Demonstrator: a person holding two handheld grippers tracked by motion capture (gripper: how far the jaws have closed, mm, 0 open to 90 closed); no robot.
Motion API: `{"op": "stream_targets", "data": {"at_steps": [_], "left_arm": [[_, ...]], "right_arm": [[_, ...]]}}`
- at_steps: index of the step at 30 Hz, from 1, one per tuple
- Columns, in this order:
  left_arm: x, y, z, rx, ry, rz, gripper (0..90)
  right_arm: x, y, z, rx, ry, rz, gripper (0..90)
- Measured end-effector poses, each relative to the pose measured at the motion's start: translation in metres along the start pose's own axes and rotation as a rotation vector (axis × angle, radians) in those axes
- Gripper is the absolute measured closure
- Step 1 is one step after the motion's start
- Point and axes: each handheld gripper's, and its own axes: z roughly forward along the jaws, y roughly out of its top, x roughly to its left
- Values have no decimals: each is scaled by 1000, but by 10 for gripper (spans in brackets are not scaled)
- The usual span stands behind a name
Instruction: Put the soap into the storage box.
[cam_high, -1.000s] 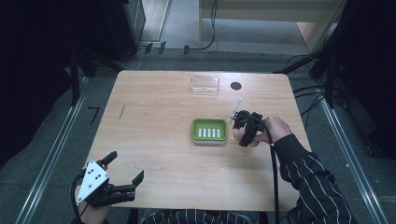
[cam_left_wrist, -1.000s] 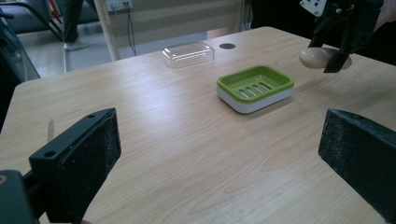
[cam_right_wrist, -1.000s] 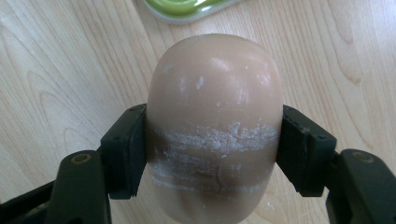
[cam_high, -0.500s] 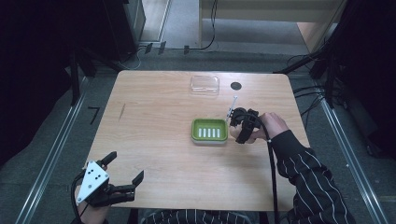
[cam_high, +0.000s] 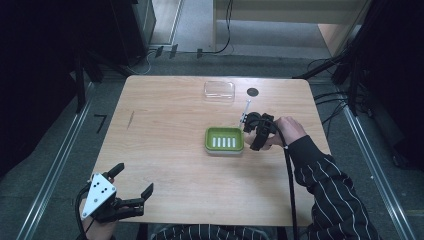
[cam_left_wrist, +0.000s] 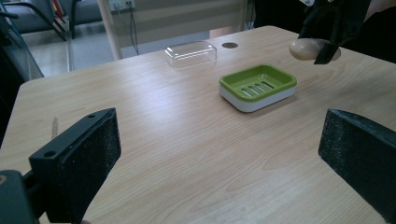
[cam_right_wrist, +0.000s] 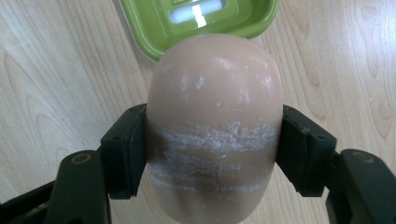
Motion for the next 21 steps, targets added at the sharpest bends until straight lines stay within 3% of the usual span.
{"op": "stream_targets", "data": {"at_steps": [21], "left_arm": [[0, -2, -4, 0, 19, -11, 0]], "right_arm": [[-4, 28, -3, -20, -11, -65, 335]]}}
